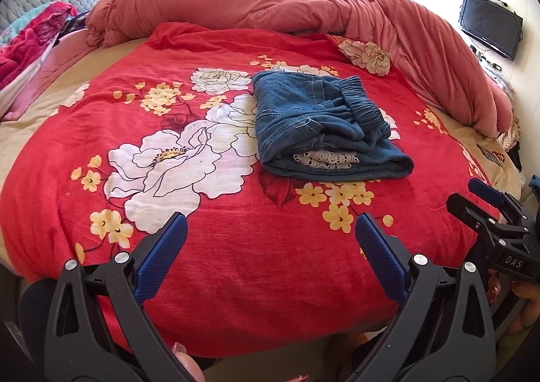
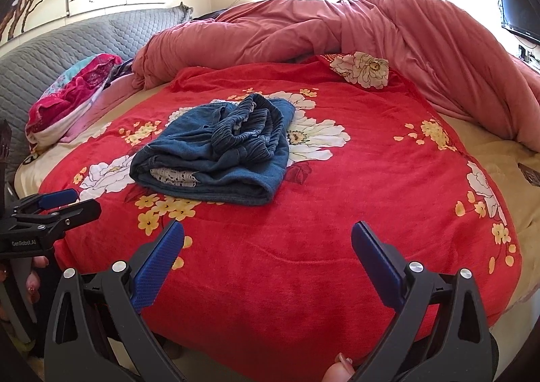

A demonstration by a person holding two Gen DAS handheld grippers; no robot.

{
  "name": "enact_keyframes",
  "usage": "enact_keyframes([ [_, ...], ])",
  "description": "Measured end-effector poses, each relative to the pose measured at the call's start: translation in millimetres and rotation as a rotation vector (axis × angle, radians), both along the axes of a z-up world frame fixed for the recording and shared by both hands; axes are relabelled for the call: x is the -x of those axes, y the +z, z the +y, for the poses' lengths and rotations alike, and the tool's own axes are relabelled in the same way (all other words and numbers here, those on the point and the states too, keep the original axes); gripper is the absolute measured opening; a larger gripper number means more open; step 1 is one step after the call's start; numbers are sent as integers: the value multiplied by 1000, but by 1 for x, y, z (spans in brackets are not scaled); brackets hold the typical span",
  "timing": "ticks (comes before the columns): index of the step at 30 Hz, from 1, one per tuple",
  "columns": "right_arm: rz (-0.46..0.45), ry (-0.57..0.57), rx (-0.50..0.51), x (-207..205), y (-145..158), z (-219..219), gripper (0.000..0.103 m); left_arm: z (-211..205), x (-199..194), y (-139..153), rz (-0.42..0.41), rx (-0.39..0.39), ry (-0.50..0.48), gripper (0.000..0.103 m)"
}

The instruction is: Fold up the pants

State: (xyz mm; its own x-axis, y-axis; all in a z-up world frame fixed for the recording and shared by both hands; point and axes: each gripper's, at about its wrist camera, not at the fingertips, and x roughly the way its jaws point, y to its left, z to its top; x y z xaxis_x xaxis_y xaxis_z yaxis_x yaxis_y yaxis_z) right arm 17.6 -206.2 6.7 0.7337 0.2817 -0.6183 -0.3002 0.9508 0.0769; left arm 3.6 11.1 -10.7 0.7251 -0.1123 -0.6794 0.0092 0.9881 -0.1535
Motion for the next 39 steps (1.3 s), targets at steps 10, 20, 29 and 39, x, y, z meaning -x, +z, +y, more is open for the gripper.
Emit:
enact_keyframes([
  [10, -5, 4, -6, 1, 0, 0, 98, 0, 1, 3, -3, -2, 7, 94],
  [20, -6, 0, -9, 1, 1, 0, 98, -1, 1, 4, -5, -3, 7, 94],
  [29, -11, -4, -9, 3, 2, -1, 98, -2, 2, 5, -5, -3, 6, 94],
  [39, -9, -6, -7, 3, 3, -2, 98, -2, 2, 6, -7, -4, 11, 94],
])
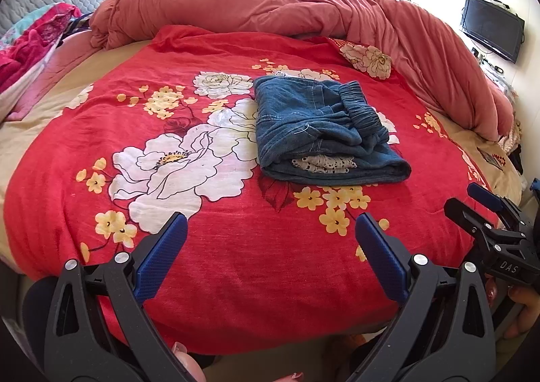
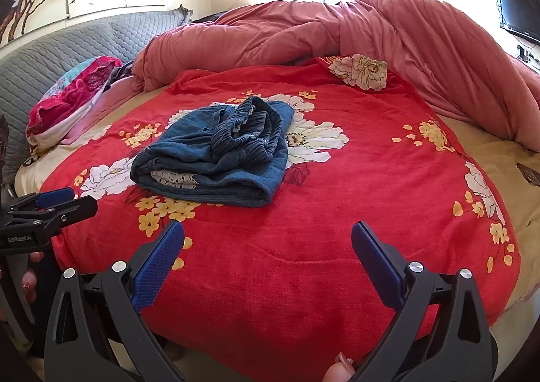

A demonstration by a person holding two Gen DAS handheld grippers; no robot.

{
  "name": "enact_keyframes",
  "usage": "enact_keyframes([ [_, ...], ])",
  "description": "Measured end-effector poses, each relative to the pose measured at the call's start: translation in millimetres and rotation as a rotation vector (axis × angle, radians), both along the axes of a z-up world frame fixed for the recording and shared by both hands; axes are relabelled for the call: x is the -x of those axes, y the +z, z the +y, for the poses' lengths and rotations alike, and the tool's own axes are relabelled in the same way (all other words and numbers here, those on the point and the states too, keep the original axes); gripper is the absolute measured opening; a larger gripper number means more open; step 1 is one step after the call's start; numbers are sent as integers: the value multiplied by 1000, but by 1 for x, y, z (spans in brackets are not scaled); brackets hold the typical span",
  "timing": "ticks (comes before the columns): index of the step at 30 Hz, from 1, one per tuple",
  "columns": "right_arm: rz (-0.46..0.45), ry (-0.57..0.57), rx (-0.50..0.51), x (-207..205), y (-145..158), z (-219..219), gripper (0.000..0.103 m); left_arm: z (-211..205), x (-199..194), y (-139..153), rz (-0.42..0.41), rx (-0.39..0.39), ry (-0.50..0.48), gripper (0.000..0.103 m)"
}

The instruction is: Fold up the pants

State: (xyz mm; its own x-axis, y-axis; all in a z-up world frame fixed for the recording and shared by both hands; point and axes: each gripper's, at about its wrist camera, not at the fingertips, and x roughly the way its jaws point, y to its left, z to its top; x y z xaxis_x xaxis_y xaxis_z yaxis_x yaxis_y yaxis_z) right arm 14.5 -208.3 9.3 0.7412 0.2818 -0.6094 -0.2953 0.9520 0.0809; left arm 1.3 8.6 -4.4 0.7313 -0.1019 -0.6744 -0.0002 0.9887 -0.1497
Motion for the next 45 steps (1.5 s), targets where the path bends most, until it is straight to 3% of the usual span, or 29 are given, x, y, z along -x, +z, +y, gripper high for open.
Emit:
enact_keyframes([
  [39, 6, -20, -3, -3, -2, -6, 98, 0, -1, -4, 16, 4, -1, 94],
  [45, 16, -30, -3, -6, -4, -7, 98, 4, -5, -8, 23, 36, -16, 94],
])
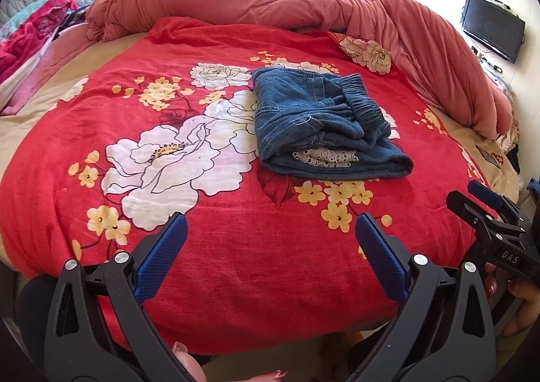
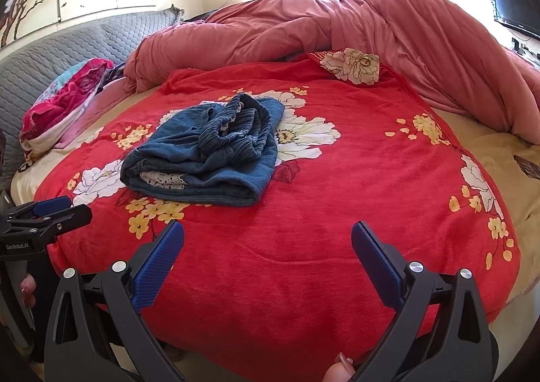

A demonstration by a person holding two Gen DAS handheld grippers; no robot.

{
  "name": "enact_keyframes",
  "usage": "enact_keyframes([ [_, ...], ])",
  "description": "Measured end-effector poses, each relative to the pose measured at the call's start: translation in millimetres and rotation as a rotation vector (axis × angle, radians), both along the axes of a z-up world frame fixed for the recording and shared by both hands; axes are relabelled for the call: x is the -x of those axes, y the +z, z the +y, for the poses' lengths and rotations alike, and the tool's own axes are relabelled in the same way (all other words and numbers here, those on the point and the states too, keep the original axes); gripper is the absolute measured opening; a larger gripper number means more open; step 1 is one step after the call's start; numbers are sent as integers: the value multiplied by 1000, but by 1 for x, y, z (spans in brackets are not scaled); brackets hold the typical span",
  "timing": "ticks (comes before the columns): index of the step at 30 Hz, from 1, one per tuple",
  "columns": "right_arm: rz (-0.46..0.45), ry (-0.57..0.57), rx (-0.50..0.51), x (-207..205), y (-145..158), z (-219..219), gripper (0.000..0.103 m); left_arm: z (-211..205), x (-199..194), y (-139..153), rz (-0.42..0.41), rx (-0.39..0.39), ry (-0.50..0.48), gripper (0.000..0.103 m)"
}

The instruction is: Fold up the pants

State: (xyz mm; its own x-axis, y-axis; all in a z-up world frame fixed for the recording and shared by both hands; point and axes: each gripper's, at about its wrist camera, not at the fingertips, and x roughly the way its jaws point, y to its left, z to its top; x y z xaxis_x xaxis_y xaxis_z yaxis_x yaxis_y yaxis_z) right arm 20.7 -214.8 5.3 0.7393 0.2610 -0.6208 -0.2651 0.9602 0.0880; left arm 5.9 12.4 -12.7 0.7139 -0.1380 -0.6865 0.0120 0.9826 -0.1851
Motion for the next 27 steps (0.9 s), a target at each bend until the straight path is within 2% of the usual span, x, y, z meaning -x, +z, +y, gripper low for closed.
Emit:
enact_keyframes([
  [3, 17, -6, -10, -3, -2, -1, 98, 4, -2, -2, -9, 25, -2, 94],
  [9, 35, -42, -3, -11, -4, -9, 98, 7, -5, -3, -11, -21, 28, 94],
  [12, 46, -85, 0, -20, -4, -20, 98, 11, -9, -1, -12, -65, 30, 94],
  [15, 75, -158, -3, -34, -4, -40, 98, 23, -16, 1, 5, -37, 44, 94],
  [19, 114, -299, -38, -68, 2, -89, 98, 55, -35, 11, -1, -29, 110, 94],
  [21, 126, -379, -50, -89, 4, -120, 98, 83, -56, 15, 23, -26, 155, 94],
  [24, 162, -512, 24, -132, 2, -174, 98, 131, -98, 9, 97, -91, 250, 94],
  [27, 217, -629, 110, -178, -12, -227, 98, 181, -141, -4, 170, -90, 345, 94],
])
